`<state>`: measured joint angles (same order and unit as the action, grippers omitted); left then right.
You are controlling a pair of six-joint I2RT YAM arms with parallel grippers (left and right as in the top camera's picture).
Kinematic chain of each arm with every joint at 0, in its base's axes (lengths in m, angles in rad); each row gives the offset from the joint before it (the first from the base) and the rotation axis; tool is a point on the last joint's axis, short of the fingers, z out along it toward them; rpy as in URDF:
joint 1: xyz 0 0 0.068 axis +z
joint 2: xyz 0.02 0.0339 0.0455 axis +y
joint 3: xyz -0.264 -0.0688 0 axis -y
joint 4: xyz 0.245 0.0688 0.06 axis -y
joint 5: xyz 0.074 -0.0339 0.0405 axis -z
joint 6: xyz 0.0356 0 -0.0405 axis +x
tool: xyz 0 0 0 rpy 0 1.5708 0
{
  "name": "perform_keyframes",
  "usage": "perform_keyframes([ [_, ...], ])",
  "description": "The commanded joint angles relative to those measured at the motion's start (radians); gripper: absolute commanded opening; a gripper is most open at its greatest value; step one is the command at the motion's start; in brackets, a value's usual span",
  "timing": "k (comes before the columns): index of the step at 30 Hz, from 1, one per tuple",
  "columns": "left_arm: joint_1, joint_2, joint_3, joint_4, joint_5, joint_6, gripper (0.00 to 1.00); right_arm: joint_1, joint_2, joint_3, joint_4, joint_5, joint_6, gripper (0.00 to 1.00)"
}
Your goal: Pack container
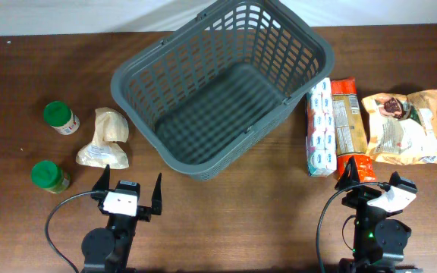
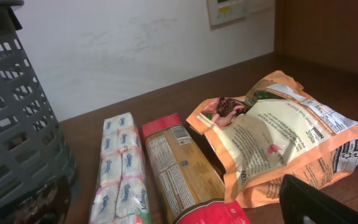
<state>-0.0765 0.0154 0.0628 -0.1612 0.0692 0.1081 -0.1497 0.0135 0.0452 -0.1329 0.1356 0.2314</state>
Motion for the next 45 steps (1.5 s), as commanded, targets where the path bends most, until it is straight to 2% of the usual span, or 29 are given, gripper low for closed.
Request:
perform_keyframes([
  [1,-0.003,-0.010,-0.015,0.000,-0.014,0.005,0.99,0.006,-0.010,-0.011,0.003,-0.005,-0.005,0.99],
  [14,-0.004,-0.009,-0.015,0.003,0.021,0.002,0.99,0.006,-0.010,-0.011,0.003,-0.005,-0.005,0.99],
  [17,-0.004,0.010,-0.015,0.000,0.035,-0.146,0.99,0.006,-0.010,-0.011,0.003,-0.005,-0.005,0.99],
  [19,-0.004,0.038,-0.008,-0.007,0.133,-0.187,0.99,0.006,-0.010,-0.011,0.003,-0.005,-0.005,0.99],
  [22,-0.004,0.053,0.026,-0.018,0.292,-0.187,0.99,0.006,-0.010,-0.011,0.005,0.001,-0.005,0.99],
  [24,-0.004,0.053,0.092,-0.020,0.315,-0.202,0.99,0.006,-0.010,-0.005,-0.005,-0.102,-0.006,0.99],
  [26,-0.003,0.060,0.173,-0.056,0.280,-0.219,0.99,0.006,-0.010,0.025,-0.055,-0.249,-0.006,0.99],
  [27,-0.003,0.090,0.270,-0.142,0.239,-0.221,0.99,0.006,-0.006,0.075,-0.149,-0.359,-0.041,0.99],
  [29,-0.003,0.179,0.421,-0.276,0.193,-0.220,0.99,0.006,0.015,0.156,-0.285,-0.425,-0.125,0.98],
  [32,-0.003,0.333,0.604,-0.395,0.116,-0.217,0.99,0.006,0.087,0.330,-0.456,-0.418,-0.249,0.99],
  [34,-0.003,0.495,0.779,-0.485,0.085,-0.161,0.99,0.006,0.193,0.519,-0.555,-0.393,-0.357,0.99],
  [36,0.001,0.620,0.916,-0.558,0.077,-0.127,0.99,0.006,0.294,0.669,-0.632,-0.340,-0.381,0.99],
  [39,0.003,0.797,1.125,-0.664,0.062,-0.114,0.99,0.006,0.506,0.953,-0.810,-0.277,-0.381,0.99],
  [42,0.002,0.990,1.411,-0.768,0.077,-0.115,0.99,0.026,0.782,1.323,-1.031,-0.283,-0.379,0.99],
  [45,0.002,1.080,1.568,-0.787,0.075,-0.114,0.99,0.025,0.988,1.620,-1.157,-0.349,-0.234,0.99],
])
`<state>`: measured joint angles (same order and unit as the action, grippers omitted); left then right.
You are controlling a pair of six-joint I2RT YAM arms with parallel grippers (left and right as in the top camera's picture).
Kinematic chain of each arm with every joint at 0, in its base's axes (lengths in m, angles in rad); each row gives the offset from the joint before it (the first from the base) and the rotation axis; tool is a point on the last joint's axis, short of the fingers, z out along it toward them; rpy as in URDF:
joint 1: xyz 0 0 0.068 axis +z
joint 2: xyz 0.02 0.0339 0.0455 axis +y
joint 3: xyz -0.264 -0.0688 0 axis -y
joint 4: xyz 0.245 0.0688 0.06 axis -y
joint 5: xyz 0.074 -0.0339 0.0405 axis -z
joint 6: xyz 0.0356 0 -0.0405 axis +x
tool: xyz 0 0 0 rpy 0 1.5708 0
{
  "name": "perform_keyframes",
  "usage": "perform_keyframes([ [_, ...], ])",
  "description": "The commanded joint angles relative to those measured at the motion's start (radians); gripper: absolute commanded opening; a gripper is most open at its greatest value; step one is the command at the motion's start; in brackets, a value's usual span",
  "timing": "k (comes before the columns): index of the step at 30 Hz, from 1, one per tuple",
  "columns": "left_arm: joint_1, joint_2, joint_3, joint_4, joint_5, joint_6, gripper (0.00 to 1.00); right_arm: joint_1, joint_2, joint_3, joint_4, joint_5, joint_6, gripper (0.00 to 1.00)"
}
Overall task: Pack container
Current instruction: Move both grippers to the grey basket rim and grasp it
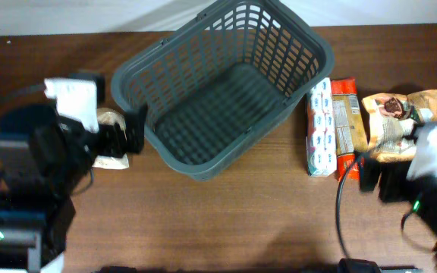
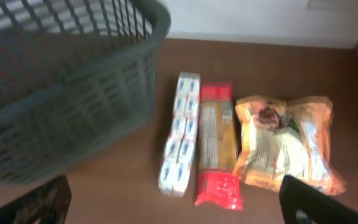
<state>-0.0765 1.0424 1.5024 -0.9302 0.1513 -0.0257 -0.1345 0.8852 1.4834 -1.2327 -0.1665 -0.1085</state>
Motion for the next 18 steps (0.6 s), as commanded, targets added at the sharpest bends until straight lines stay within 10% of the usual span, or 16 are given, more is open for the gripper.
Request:
perform_keyframes([
  [1,0.001,0.064,0.157,-0.006,0.034,0.011,0.99,0.010,0.172,0.262,-0.120,-0.098,0.129,0.99],
  [4,0.000,0.064,0.175,-0.006,0.177,0.011,0.99,0.010,0.250,0.356,-0.178,-0.179,0.129,1.00],
  [6,0.000,0.072,0.175,-0.047,0.254,0.011,0.96,0.010,0.294,0.369,-0.175,-0.251,0.150,0.63],
  [9,-0.043,0.087,0.175,-0.149,0.309,0.023,0.45,0.010,0.359,0.369,-0.182,-0.245,0.223,0.53],
  [13,-0.227,0.097,0.175,-0.285,0.233,0.058,0.34,0.011,0.459,0.369,-0.176,-0.246,0.231,0.35],
  [15,-0.352,0.098,0.175,-0.328,0.155,0.081,0.04,0.013,0.500,0.369,-0.164,-0.246,0.231,0.04],
  [18,-0.543,0.120,0.175,-0.384,-0.028,0.118,0.02,0.065,0.549,0.369,-0.115,-0.245,0.219,0.04],
])
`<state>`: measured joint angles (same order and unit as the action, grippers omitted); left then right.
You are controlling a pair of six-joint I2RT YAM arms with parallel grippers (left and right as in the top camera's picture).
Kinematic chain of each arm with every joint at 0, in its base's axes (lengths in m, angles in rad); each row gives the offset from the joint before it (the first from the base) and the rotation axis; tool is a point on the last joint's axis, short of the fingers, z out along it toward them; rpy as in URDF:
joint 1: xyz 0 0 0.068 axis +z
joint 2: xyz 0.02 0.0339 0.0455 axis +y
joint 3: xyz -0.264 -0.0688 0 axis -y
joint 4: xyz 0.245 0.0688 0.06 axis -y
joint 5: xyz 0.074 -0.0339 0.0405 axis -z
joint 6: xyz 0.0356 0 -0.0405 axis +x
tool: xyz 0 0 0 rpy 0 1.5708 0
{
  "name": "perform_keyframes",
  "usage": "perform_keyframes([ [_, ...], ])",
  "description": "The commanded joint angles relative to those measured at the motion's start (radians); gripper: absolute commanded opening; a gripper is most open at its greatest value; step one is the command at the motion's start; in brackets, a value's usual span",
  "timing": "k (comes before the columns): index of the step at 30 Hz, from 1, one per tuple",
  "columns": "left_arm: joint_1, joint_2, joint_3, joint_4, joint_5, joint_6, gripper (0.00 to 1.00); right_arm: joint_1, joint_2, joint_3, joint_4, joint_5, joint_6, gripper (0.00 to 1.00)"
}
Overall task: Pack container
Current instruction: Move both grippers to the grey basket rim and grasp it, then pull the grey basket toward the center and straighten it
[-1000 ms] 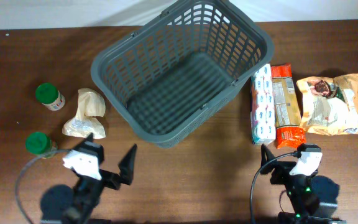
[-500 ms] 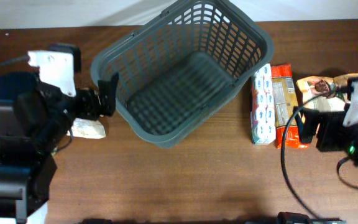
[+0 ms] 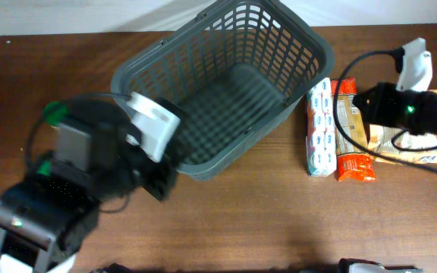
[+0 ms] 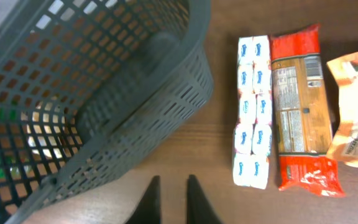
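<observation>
The grey slatted basket (image 3: 226, 91) stands mid-table with nothing in it. To its right lie a white-and-blue tissue pack (image 4: 252, 112), a red cracker pack (image 4: 300, 112) and an orange snack bag (image 4: 356, 112). My right gripper (image 4: 173, 180) hangs high over the bare wood between basket and tissue pack, shut with nothing between its fingers. Its arm (image 3: 404, 98) crosses the orange bag overhead. My blurred left arm (image 3: 89, 182) sits at the basket's front left, and its jaws are not discernible. A green-lidded jar (image 3: 50, 112) peeks out beside it.
Through the basket's slats a pale bag (image 4: 42, 121) and green lids (image 4: 2, 115) show on the far side. The right arm's black cable (image 3: 340, 83) loops over the tissue and cracker packs. The back wall runs close behind the basket.
My right arm has moved from the front right to the back right, over the snacks, and its fingers, then wide apart, now stand close together. The left arm has shifted to the basket's front left, covering the pale bag.
Both arms first sat low at the front edge with fingers spread. Then they were raised, the left by the pale bag, the right near the orange bag, still open. Now the right is high with fingers together, the left blurred by the basket. No item has moved.
</observation>
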<state>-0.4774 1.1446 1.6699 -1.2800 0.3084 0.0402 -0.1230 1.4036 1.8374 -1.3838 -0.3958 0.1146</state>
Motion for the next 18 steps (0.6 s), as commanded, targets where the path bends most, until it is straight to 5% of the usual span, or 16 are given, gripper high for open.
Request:
perform_keyframes([
  [1,-0.177,0.027,0.008,-0.047,-0.223,0.053,0.02,0.076,0.038,0.015,0.055,-0.011,-0.005,0.04],
  [6,-0.370,0.161,0.007,-0.140,-0.311,0.052,0.02,0.236,0.072,0.015,0.191,0.134,0.040,0.04],
  [18,-0.384,0.390,0.005,-0.127,-0.405,0.069,0.02,0.299,0.273,0.015,0.323,0.169,0.134,0.04],
])
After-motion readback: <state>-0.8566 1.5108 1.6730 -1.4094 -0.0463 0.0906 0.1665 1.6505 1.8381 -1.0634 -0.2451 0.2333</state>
